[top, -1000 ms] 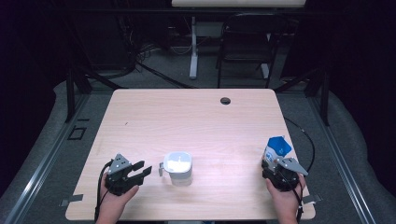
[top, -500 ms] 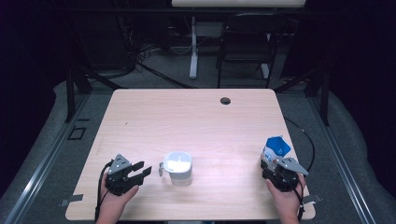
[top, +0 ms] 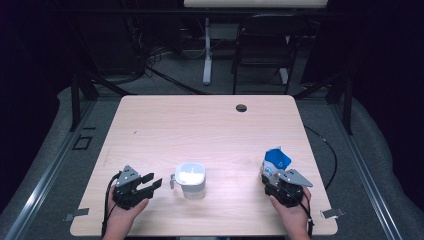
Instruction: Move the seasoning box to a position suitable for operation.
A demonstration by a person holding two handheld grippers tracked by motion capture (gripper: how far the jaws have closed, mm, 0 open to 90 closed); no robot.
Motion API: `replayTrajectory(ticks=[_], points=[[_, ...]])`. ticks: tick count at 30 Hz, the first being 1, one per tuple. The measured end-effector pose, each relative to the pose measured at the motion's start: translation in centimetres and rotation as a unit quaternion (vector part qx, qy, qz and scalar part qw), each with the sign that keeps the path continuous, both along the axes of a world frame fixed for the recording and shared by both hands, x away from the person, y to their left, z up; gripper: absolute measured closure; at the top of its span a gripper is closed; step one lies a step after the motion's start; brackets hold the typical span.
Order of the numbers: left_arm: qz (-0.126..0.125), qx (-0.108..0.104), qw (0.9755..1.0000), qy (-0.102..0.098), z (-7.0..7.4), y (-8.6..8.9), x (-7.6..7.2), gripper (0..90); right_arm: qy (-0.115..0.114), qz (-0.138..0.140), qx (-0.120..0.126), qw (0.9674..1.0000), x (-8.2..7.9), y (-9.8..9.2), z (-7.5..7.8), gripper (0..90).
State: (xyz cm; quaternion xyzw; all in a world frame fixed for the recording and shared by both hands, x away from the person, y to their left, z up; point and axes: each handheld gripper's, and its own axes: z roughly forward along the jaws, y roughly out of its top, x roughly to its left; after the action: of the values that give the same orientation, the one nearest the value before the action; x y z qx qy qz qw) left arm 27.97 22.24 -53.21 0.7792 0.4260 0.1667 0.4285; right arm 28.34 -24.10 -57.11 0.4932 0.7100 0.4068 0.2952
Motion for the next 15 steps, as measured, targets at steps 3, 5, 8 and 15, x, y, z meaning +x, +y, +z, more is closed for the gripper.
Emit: replayTrajectory(ticks=[3, 5, 8, 15], points=[[-0.001, 0.0, 1.0, 0.001, 0.0, 0.0, 0.0, 58.3, -0.001, 0.023, 0.001, 0.9997, 0.0, 0.9, -0.1, 43.2], [-0.001, 0.0, 1.0, 0.001, 0.0, 0.0, 0.0, 58.2, 0.0, 0.038, 0.004, 0.9993, -0.1, 1.4, -0.1, 43.2], [0.0, 0.0, 1.0, 0.002, 0.0, 0.0, 0.0, 58.2, -0.001, 0.057, 0.006, 0.9984, -0.1, 1.9, -0.1, 43.1], [0.0, 0.001, 1.0, 0.001, -0.1, -0.1, 0.0, 57.4, -0.004, 0.071, 0.01, 0.9974, 0.0, 1.8, -0.2, 42.5]])
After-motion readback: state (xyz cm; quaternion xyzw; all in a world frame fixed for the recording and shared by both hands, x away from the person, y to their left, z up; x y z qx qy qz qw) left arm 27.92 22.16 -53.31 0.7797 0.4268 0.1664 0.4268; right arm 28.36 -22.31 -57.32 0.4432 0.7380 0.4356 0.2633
